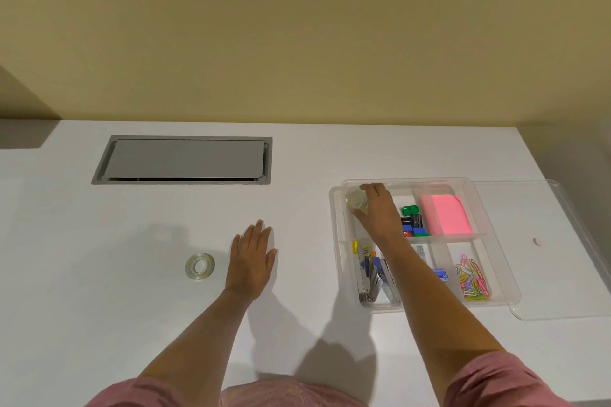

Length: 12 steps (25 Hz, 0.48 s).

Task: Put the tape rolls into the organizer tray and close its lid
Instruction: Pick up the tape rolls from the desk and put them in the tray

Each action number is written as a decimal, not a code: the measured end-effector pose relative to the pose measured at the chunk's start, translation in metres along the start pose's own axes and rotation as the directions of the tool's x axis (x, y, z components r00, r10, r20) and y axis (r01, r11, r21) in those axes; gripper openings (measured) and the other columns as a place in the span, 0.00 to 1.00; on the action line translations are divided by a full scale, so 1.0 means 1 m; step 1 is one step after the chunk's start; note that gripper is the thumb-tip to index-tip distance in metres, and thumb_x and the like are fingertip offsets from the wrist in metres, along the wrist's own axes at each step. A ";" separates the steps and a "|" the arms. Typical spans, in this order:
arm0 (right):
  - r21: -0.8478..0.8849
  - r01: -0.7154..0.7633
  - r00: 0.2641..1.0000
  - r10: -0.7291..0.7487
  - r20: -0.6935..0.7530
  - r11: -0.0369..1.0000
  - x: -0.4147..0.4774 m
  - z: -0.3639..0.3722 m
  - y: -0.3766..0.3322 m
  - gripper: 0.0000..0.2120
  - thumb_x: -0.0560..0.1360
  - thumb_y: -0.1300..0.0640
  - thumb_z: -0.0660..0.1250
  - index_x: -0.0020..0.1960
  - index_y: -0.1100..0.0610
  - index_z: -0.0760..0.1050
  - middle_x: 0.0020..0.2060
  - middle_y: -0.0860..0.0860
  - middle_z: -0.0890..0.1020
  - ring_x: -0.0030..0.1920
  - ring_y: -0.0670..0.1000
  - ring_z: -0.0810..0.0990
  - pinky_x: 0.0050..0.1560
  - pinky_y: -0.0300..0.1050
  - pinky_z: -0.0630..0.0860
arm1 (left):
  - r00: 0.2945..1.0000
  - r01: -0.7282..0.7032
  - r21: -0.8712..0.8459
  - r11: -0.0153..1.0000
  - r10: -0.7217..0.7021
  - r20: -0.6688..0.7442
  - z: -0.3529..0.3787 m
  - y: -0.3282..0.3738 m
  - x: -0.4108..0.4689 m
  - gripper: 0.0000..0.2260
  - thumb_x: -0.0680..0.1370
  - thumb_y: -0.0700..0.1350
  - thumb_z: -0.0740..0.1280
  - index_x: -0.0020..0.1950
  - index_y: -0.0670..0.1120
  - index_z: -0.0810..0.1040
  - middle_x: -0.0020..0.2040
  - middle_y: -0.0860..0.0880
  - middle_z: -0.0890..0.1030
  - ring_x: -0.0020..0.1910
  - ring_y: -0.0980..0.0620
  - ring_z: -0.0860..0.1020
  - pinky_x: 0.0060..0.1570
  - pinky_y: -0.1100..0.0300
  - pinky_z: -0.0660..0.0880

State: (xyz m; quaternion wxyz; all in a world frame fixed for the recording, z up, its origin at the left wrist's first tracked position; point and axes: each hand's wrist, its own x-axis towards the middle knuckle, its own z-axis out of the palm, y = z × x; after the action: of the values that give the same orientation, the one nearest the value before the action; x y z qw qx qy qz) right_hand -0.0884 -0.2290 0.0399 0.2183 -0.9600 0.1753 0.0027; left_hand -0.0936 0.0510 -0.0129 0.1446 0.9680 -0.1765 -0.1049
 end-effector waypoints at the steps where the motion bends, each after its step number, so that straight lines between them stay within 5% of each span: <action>1: -0.006 0.001 1.000 -0.001 0.005 1.000 -0.001 0.001 0.002 0.23 0.72 0.59 0.71 0.64 0.61 0.69 0.62 0.58 0.73 0.62 0.58 0.71 0.51 0.53 0.78 | 1.000 0.000 -0.005 1.000 0.000 -0.001 0.001 0.000 0.000 0.30 0.81 0.57 0.38 0.67 0.44 0.71 0.69 0.42 0.73 0.66 0.42 0.73 0.64 0.43 0.70; 8: -0.111 -0.004 1.000 0.005 0.008 0.994 -0.009 0.006 0.004 0.16 0.74 0.63 0.68 0.61 0.61 0.73 0.56 0.60 0.78 0.58 0.60 0.74 0.52 0.54 0.77 | 0.999 -0.017 0.014 1.000 0.016 0.035 -0.001 -0.007 0.001 0.32 0.80 0.58 0.36 0.68 0.45 0.71 0.70 0.43 0.72 0.67 0.43 0.73 0.65 0.44 0.69; 12: -0.002 -0.008 0.981 0.008 -0.196 1.000 -0.018 0.003 -0.017 0.14 0.74 0.64 0.67 0.59 0.62 0.75 0.56 0.60 0.79 0.58 0.60 0.74 0.52 0.53 0.77 | 0.999 -0.040 0.015 0.999 0.040 -0.003 -0.009 -0.012 0.003 0.32 0.80 0.59 0.35 0.69 0.46 0.69 0.71 0.45 0.70 0.69 0.44 0.70 0.69 0.44 0.64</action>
State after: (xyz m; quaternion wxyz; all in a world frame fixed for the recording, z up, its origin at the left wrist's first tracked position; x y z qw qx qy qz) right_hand -0.0995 -0.2075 0.0456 0.1988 -0.9551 0.1999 -0.0909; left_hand -0.0847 0.0631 -0.0088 0.1398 0.9655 -0.1962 -0.0991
